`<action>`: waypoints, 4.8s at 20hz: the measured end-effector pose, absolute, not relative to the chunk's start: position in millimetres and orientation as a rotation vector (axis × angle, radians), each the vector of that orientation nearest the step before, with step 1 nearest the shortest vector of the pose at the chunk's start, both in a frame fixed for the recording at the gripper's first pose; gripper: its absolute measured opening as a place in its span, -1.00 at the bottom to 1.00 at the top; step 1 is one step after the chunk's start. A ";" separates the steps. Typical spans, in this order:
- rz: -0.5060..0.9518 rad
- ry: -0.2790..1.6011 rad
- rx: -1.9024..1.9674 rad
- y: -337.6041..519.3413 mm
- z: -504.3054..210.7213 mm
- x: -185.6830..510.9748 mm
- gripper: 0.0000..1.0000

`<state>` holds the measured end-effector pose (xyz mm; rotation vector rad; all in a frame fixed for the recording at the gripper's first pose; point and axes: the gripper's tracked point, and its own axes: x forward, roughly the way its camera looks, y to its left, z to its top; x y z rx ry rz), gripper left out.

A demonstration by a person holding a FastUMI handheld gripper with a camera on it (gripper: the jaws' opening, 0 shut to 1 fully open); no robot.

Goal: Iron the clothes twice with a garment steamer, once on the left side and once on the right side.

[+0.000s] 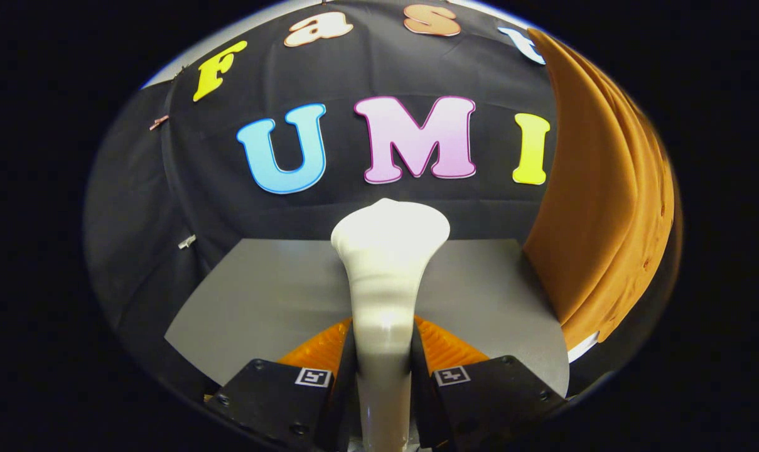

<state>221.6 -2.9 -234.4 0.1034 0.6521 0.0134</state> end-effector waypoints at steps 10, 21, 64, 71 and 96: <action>0.014 0.463 0.120 9.3 -165.0 172.0 -0.12; -0.069 0.256 0.096 22.5 -92.0 71.3 -0.12; -0.009 0.416 0.341 -279.6 -179.3 169.0 -0.12; 0.011 0.513 0.382 -289.8 -224.6 170.3 -0.12; -0.223 0.530 0.292 -358.2 -236.2 104.0 -0.11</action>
